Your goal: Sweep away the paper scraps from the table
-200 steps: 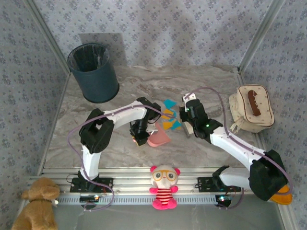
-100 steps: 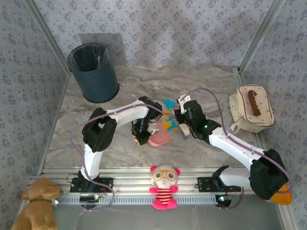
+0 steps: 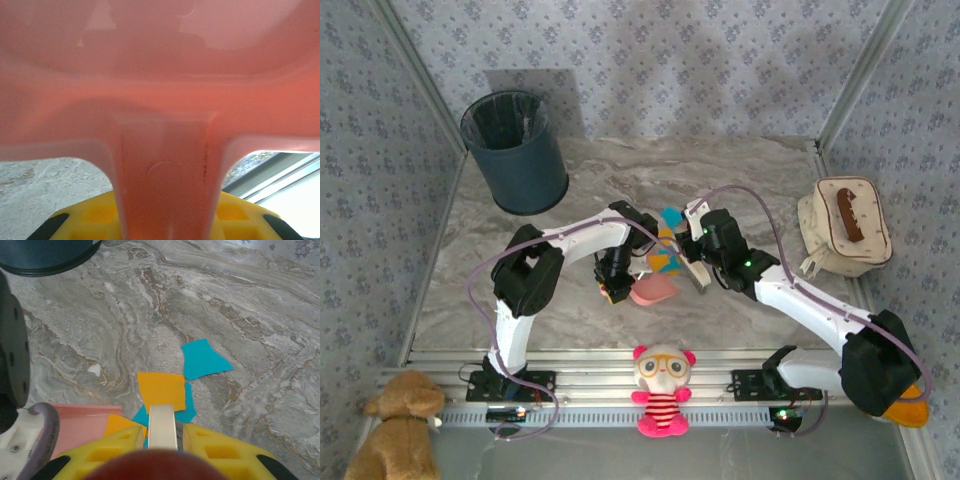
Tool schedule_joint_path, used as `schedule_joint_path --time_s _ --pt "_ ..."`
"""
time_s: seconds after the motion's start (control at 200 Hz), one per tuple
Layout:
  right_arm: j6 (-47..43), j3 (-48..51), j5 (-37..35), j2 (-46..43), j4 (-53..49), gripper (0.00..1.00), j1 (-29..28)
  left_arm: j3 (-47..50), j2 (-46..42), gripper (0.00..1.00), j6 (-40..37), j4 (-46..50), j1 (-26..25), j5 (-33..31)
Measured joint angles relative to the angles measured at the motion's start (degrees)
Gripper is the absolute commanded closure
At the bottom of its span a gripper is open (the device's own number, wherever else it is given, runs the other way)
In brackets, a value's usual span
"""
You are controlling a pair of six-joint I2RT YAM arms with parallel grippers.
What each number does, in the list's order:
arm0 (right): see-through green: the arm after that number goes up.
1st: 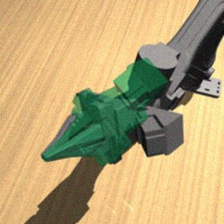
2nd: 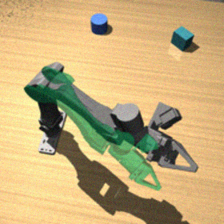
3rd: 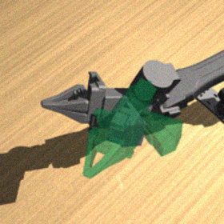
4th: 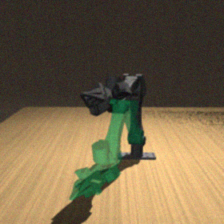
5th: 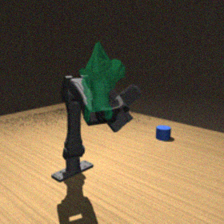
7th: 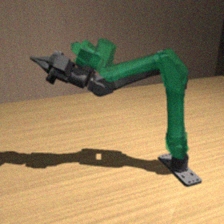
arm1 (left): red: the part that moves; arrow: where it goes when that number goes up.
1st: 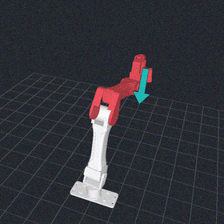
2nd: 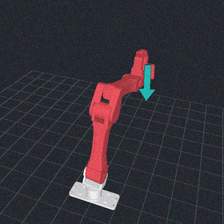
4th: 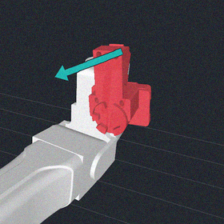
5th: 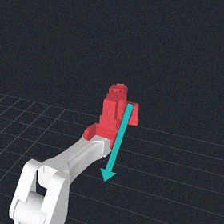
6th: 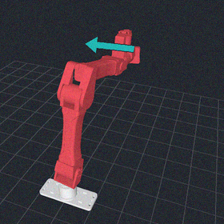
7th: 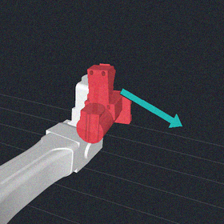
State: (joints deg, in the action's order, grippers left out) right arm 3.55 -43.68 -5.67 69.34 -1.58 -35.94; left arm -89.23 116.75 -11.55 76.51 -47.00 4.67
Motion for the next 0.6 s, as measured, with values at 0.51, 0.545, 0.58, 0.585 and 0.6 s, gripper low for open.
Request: schedule_joint_path --time_s 0.51,0.545,0.58,0.585,0.6 --pt "-0.31 -0.61 2.51 -2.97 -2.40 1.00 -0.37 -0.24 0.00 1.00 0.24 -0.66 0.42 -1.36" --pt "-0.44 -0.72 2.49 -3.23 -2.62 1.00 -0.37 -0.24 0.00 1.00 0.24 -0.76 0.55 -1.51" --pt "-0.44 -0.74 2.47 -3.50 -2.62 1.00 -0.37 -0.24 0.00 1.00 0.24 -0.92 0.72 -1.70" --pt "-0.46 -0.74 2.45 -3.56 -2.64 1.00 -0.37 -0.24 0.00 1.00 0.24 -0.94 0.76 -1.73" --pt "-0.46 -0.74 2.45 -3.67 -2.62 1.00 -0.39 -0.24 0.00 1.00 0.24 -1.05 0.81 -1.79"
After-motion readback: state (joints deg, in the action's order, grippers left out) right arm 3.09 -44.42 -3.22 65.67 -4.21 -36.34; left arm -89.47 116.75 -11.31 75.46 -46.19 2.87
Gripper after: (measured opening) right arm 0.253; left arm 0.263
